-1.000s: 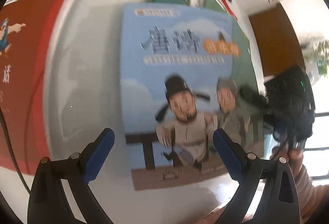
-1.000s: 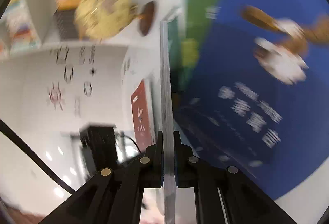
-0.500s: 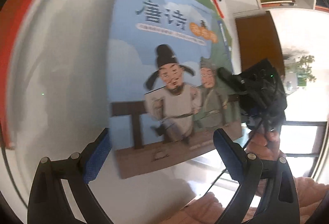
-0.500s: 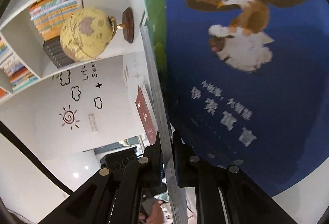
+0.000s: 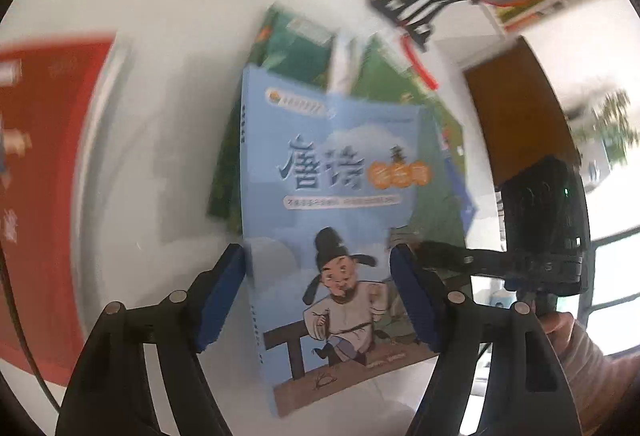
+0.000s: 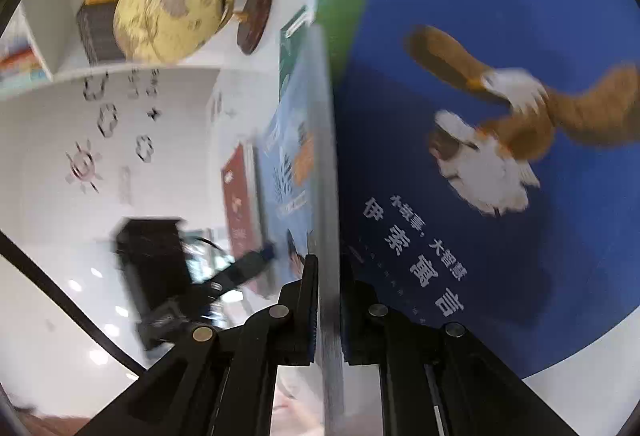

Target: Organize books

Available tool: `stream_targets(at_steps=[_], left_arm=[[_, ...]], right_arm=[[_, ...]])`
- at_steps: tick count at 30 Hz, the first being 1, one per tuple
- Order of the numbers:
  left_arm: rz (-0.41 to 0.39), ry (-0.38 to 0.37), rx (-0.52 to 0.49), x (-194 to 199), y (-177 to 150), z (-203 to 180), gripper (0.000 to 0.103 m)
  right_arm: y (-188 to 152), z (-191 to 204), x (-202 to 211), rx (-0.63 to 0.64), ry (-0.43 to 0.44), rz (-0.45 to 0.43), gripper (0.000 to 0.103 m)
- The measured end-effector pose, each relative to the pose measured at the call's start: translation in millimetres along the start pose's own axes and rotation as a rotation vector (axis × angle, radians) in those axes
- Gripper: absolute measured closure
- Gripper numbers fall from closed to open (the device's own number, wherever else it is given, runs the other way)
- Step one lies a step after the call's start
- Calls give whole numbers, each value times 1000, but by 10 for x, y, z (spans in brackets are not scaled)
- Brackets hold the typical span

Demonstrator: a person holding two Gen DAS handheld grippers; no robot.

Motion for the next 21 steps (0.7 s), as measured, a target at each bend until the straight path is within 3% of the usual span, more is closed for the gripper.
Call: stream_targets(at_steps=[5, 10, 17, 21], left_arm=[[-47, 46, -112, 115, 11, -211, 32], [-62, 28, -143, 198, -86, -283, 32], [-87, 48, -130, 174, -45, -290, 32], [-104, 88, -209, 191, -32, -391, 32]], right_arm=[[-37, 312, 32, 185, -49, -14, 93], [-34, 291, 36, 199, -84, -45, 92], [-101, 566, 1, 337, -140, -64, 90], [-191, 629, -95, 363, -155, -47, 88]])
Point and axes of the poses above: each gripper's, at about its wrist camera, not at the fingertips, and x roughly against the way its jaws point, z to its left, y to its top, the point moved 6 cm from there along -x, roughly the way its jaws point, and after that the axes turned 8 degrees about -z, right-handed, at the moved point
